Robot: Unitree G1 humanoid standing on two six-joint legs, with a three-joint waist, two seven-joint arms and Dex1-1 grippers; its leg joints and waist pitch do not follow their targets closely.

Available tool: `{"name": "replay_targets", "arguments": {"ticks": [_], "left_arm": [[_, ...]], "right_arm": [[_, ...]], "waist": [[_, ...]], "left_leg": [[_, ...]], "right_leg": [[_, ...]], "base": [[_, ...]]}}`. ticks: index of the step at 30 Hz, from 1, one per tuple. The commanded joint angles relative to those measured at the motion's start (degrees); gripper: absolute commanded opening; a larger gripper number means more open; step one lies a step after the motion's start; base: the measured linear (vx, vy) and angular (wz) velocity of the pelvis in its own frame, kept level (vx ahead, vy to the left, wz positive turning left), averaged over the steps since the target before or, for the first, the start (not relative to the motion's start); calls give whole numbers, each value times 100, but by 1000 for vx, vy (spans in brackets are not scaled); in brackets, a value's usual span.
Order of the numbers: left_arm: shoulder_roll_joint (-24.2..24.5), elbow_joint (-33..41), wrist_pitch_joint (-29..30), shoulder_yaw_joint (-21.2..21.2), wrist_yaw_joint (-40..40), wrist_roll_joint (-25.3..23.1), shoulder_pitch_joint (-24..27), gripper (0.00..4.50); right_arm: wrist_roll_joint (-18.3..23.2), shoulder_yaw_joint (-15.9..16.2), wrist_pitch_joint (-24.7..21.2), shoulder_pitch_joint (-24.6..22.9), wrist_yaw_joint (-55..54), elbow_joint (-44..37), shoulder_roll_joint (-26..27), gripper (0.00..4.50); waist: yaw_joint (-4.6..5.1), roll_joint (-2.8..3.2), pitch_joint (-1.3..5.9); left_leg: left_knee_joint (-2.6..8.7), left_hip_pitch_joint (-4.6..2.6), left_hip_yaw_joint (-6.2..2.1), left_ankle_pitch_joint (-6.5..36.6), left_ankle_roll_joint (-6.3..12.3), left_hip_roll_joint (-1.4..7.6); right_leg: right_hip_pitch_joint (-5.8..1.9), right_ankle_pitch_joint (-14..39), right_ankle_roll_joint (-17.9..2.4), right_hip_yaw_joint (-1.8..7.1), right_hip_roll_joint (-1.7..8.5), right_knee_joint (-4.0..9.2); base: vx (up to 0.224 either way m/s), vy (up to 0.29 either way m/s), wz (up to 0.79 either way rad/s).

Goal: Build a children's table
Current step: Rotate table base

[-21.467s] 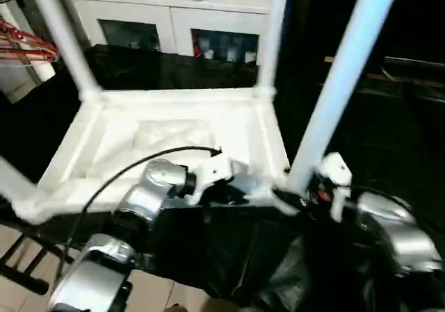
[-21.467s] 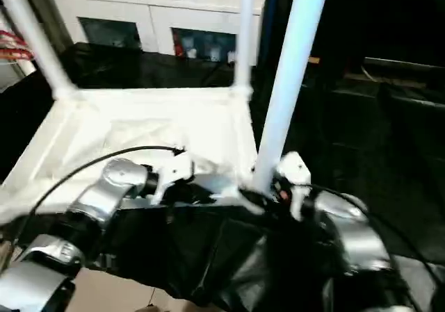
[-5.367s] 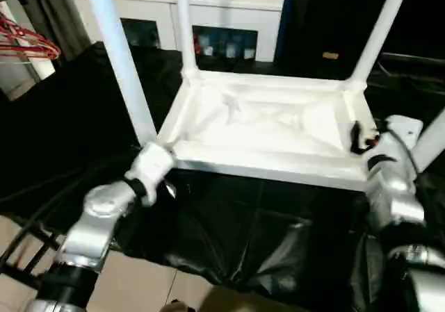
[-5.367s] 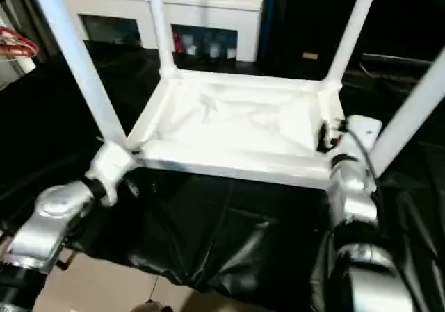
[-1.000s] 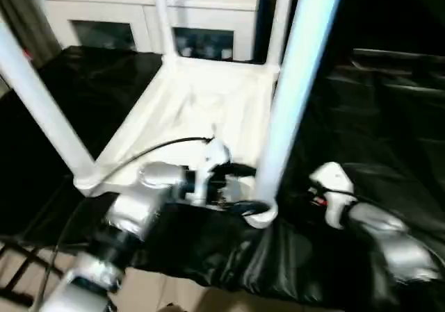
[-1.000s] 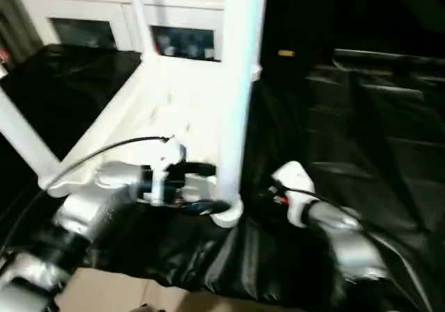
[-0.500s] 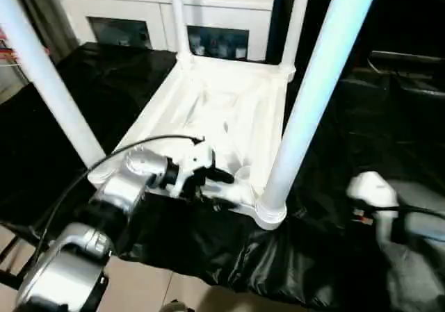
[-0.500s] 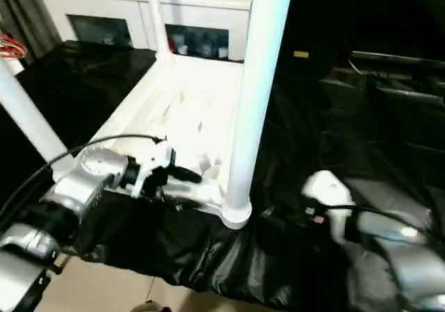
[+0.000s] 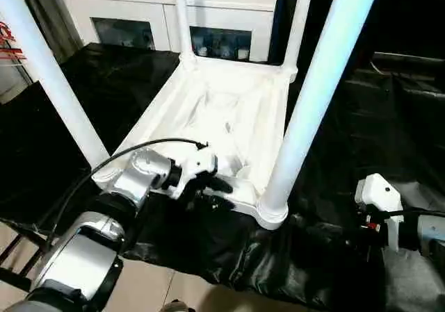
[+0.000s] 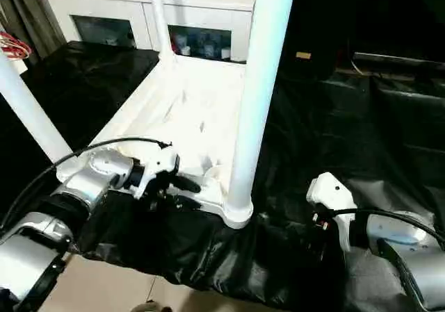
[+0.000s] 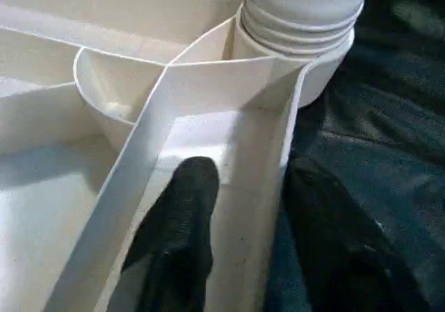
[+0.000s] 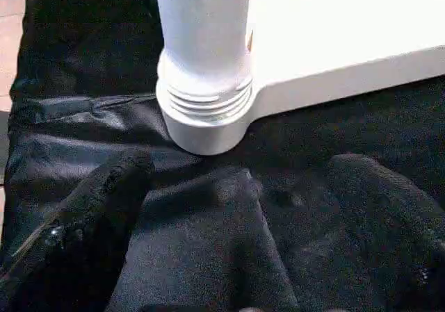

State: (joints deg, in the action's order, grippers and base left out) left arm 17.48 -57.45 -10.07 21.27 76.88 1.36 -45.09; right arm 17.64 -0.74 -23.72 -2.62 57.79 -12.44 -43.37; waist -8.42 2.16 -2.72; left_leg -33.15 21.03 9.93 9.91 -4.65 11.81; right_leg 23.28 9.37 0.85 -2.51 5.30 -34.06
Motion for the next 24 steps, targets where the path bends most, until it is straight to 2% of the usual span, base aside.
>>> {"name": "replay_targets", "arguments": {"ticks": [1,3,9,11,16,17,21,23,24], "left_arm": [[16,-80,-68,72,49,-106,-112,149],[12,-144,-97,81,90,-153,-132,145],[6,-314,-221,90,203,-301,-179,73],[13,-338,-219,91,233,-329,-181,65],[27,-347,-173,32,276,-346,-157,29],[17,-273,-49,-54,282,-244,-114,28],[-4,-23,395,-206,248,-109,55,8],[-8,218,510,-187,183,-121,261,3],[-50,416,639,-221,29,-85,395,1]], "right_arm": [[40,-57,-83,-6,-4,-122,-88,450],[43,-34,-107,13,-15,-121,-90,450],[36,73,-163,105,-14,-120,-80,450],[23,88,-160,140,-1,-91,-79,450],[30,133,-138,260,21,-24,-18,450],[23,165,-130,297,9,-6,20,450],[7,270,-73,403,-45,81,182,450],[-80,370,77,482,-118,194,321,450],[-192,434,159,590,-281,315,462,450]], "waist": [[-29,-94,366],[-33,-89,364],[-32,-117,352],[-31,-114,346],[-22,-116,358],[-17,-95,363],[4,-104,373],[20,-110,378],[26,-139,369]], "left_leg": [[361,-22,0,1363,255,88],[362,-27,2,1408,250,87],[371,-21,0,1456,233,84],[378,-27,-3,1471,230,86],[373,-22,-6,1391,235,90],[368,-24,-2,1371,233,91],[354,12,-7,1217,298,87],[355,6,-7,1234,295,91],[350,-7,10,1245,304,85]], "right_leg": [[-307,1511,-1133,141,250,406],[-305,1558,-1141,141,251,413],[-307,1784,-1075,141,258,429],[-299,1930,-1019,140,267,446],[-302,1766,-1064,141,264,421],[-300,1644,-1117,143,259,410],[-325,1241,-1295,130,260,356],[-325,1311,-1296,125,267,355],[-311,1391,-1276,132,257,382]], "base": [[0,0,0],[0,0,0],[0,0,0],[0,0,0],[0,0,0],[0,0,0],[0,0,0],[0,0,0],[0,0,0]]}}
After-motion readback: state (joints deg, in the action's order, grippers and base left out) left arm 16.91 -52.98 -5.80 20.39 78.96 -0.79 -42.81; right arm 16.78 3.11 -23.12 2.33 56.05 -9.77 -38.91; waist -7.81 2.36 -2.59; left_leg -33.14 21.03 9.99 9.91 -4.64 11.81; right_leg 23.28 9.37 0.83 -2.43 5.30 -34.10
